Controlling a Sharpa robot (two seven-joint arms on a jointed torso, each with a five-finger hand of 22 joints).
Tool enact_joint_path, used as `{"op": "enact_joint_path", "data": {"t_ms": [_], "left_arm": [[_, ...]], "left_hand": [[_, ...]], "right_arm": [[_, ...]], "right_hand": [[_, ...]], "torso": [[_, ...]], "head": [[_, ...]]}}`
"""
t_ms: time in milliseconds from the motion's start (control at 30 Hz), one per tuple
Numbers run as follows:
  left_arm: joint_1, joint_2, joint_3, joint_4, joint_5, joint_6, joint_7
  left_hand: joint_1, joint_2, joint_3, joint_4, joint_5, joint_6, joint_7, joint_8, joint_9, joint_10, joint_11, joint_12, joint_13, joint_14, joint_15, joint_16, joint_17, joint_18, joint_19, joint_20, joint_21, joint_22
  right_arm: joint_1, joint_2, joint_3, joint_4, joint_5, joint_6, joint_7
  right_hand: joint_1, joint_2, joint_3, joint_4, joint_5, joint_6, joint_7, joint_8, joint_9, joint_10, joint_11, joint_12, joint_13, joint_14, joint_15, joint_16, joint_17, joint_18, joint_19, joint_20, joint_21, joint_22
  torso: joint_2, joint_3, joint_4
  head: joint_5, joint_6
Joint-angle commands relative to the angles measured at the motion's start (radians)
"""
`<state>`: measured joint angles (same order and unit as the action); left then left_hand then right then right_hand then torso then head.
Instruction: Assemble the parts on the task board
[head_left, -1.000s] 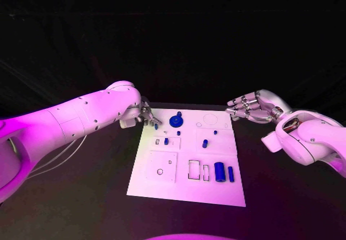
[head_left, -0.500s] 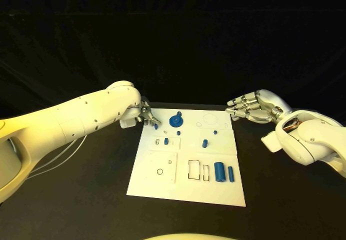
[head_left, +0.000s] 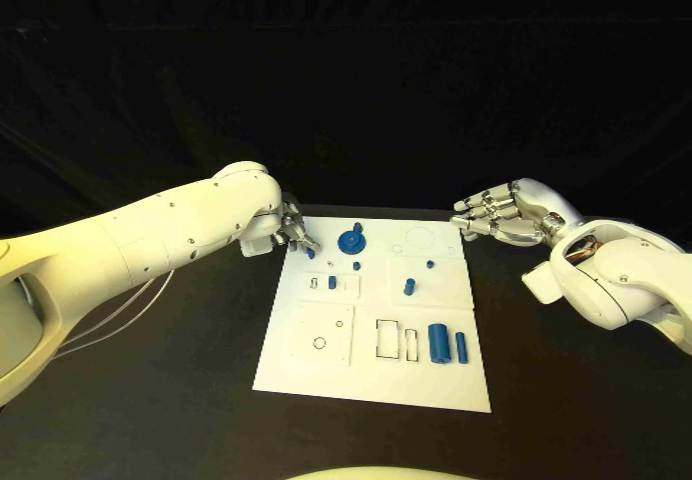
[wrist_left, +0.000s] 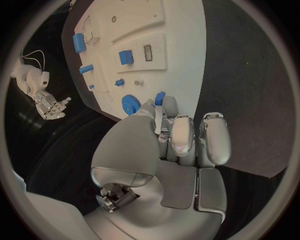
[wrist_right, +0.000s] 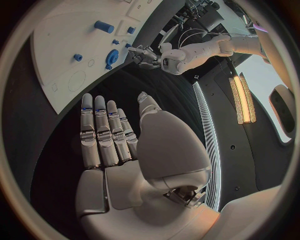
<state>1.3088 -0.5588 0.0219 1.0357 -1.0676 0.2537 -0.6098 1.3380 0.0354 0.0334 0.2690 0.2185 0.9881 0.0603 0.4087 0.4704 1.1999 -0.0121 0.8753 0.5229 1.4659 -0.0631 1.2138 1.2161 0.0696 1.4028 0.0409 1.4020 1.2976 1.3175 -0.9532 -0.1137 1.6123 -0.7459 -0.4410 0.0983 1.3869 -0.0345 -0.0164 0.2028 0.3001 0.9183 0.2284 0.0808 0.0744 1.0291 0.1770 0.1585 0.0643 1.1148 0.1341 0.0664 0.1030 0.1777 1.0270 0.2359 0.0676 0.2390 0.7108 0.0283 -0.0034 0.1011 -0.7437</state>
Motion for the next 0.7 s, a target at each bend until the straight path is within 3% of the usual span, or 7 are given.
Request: {"op": "enact_joint_path", "data": {"t_ms": [33,333,500,567,600,667,700], "left_arm": [[0.000,0.002,0.000,0.001,0.011,0.025,0.006],[0.000,0.000,0.000,0.001,0.007,0.033,0.000],[0.000,-0.001,0.000,0.003,0.000,0.030,0.001],[-0.001,-0.002,0.000,0.005,-0.002,0.024,0.004],[-0.001,-0.003,0.000,0.007,0.000,0.018,0.006],[-0.001,-0.005,0.000,0.009,0.003,0.010,0.011],[-0.001,-0.008,0.000,0.012,0.013,-0.001,0.018]], "left_hand": [[-0.004,-0.009,-0.004,0.012,0.004,0.010,0.002,0.005,-0.003,0.006,0.000,-0.004,-0.002,0.023,-0.008,0.004,0.001,-0.005,0.006,0.000,0.006,0.002],[-0.003,-0.001,0.003,0.015,0.006,0.035,-0.010,0.019,-0.005,0.019,-0.008,-0.002,-0.007,0.024,-0.013,0.005,0.002,-0.008,0.012,-0.002,0.012,0.013],[0.132,0.021,0.109,-0.061,0.017,0.024,-0.018,0.021,-0.006,0.017,-0.018,-0.018,-0.019,0.024,-0.024,0.005,0.002,-0.008,0.013,-0.012,0.014,0.016],[0.153,-0.013,0.240,-0.076,0.015,0.018,-0.002,0.032,-0.001,0.023,-0.010,-0.038,-0.035,0.024,-0.011,0.004,0.002,-0.007,0.011,-0.012,0.013,0.016],[0.152,-0.026,0.257,-0.080,0.016,0.016,-0.005,0.033,0.000,0.025,-0.011,-0.039,-0.036,0.024,-0.014,0.004,0.002,-0.008,0.011,-0.009,0.013,0.017],[0.119,-0.069,0.368,-0.076,0.015,0.011,-0.009,0.048,0.011,0.036,-0.017,-0.043,-0.042,0.024,-0.009,0.004,0.002,-0.010,0.011,-0.005,0.014,0.019],[0.098,-0.099,0.417,-0.082,0.010,0.010,-0.005,0.059,0.019,0.044,-0.011,-0.038,-0.037,0.024,-0.013,0.004,0.002,-0.008,0.011,-0.008,0.014,0.019]], "right_arm": [[-0.001,0.001,0.000,-0.001,0.000,0.009,0.006],[-0.002,0.002,0.000,-0.003,0.000,0.011,0.006],[-0.003,0.002,0.000,-0.003,0.001,0.011,0.007],[-0.003,0.002,0.000,-0.003,0.001,0.011,0.007],[-0.003,0.002,0.000,-0.004,0.001,0.011,0.007],[-0.003,0.002,0.000,-0.004,0.002,0.011,0.007],[-0.003,0.002,0.000,-0.004,0.003,0.011,0.008]], "right_hand": [[-0.011,0.003,-0.003,-0.001,0.006,-0.003,0.012,-0.002,0.000,-0.003,0.003,-0.004,-0.001,-0.004,-0.001,-0.004,-0.001,0.007,-0.001,0.004,-0.002,-0.001],[-0.011,0.003,-0.003,-0.001,0.006,-0.003,0.012,-0.002,0.000,-0.003,0.003,-0.004,-0.001,-0.004,-0.001,-0.004,-0.001,0.007,-0.001,0.004,-0.002,-0.001],[-0.011,0.003,-0.003,-0.001,0.006,-0.003,0.012,-0.002,0.000,-0.003,0.003,-0.004,-0.001,-0.004,-0.001,-0.004,-0.001,0.007,-0.001,0.004,-0.002,-0.001],[-0.011,0.003,-0.003,-0.001,0.006,-0.003,0.012,-0.002,0.000,-0.003,0.003,-0.004,-0.001,-0.004,-0.001,-0.004,-0.001,0.007,-0.001,0.004,-0.002,-0.001],[-0.011,0.003,-0.003,-0.001,0.006,-0.003,0.012,-0.002,0.000,-0.003,0.003,-0.004,-0.001,-0.004,-0.001,-0.004,-0.001,0.007,-0.001,0.004,-0.002,-0.001],[-0.011,0.003,-0.003,-0.001,0.006,-0.003,0.012,-0.002,0.000,-0.003,0.003,-0.004,-0.001,-0.004,-0.001,-0.004,-0.001,0.007,-0.001,0.004,-0.002,-0.001],[-0.011,0.004,-0.003,-0.002,0.007,-0.003,0.012,-0.002,0.000,-0.003,0.002,-0.003,-0.001,-0.003,-0.001,-0.003,-0.003,0.007,-0.001,0.004,-0.002,-0.004]], "torso": [[0.000,-0.0001,0.0000],[0.000,-0.0001,0.0002],[0.000,0.0001,-0.0003],[0.000,0.0000,0.0000],[0.000,-0.0001,-0.0001],[-0.001,-0.0002,-0.0004],[-0.001,-0.0002,-0.0002]], "head": [[0.001,-0.001],[0.000,-0.004],[0.001,-0.005],[0.001,-0.005],[0.001,-0.005],[0.001,-0.005],[0.001,-0.005]]}}
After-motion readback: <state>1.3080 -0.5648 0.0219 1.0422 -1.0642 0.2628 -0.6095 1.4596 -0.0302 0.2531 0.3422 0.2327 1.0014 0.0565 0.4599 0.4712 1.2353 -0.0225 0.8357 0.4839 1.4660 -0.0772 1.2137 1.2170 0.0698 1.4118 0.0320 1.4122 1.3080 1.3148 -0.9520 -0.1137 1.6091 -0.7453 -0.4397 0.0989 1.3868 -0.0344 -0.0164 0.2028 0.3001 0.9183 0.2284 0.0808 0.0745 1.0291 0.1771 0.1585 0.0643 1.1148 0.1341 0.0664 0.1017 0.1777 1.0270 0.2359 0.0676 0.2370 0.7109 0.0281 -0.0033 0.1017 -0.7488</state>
